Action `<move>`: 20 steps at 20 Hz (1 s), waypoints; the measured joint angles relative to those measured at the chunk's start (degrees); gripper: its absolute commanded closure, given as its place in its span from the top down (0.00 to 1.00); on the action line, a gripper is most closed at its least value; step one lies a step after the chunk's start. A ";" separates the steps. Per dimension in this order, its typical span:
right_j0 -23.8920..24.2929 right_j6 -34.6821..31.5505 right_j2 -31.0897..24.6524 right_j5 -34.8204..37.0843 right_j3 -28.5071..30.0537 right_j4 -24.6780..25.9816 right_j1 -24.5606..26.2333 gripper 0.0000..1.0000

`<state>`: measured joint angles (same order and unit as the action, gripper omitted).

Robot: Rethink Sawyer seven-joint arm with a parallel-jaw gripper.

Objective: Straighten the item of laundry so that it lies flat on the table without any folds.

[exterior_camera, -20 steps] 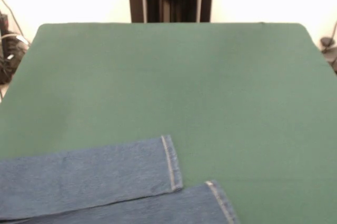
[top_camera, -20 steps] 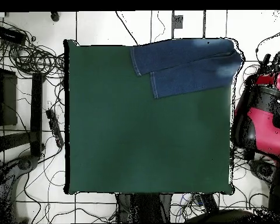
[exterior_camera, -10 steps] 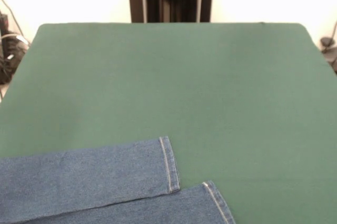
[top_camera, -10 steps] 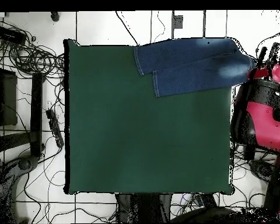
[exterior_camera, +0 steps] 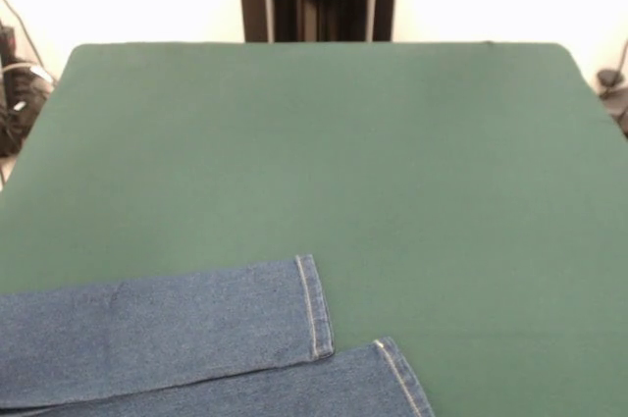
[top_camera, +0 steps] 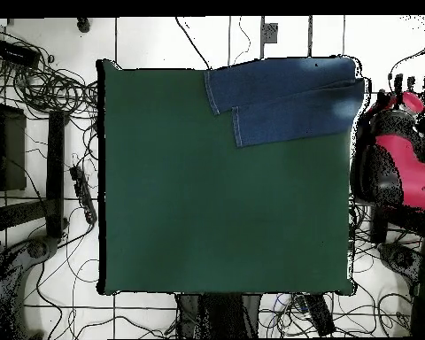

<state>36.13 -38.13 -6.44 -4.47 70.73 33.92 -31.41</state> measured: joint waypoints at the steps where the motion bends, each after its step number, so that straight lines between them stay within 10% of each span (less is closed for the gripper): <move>1: 0.04 0.00 -0.80 3.70 -0.07 -0.85 -0.24 1.00; 6: -0.03 0.00 -4.72 17.83 -0.32 -4.62 -1.36 1.00; 20: -7.19 0.00 -5.40 21.76 -5.43 -5.74 -1.26 1.00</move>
<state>28.94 -38.13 -11.84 17.30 65.30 28.18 -32.67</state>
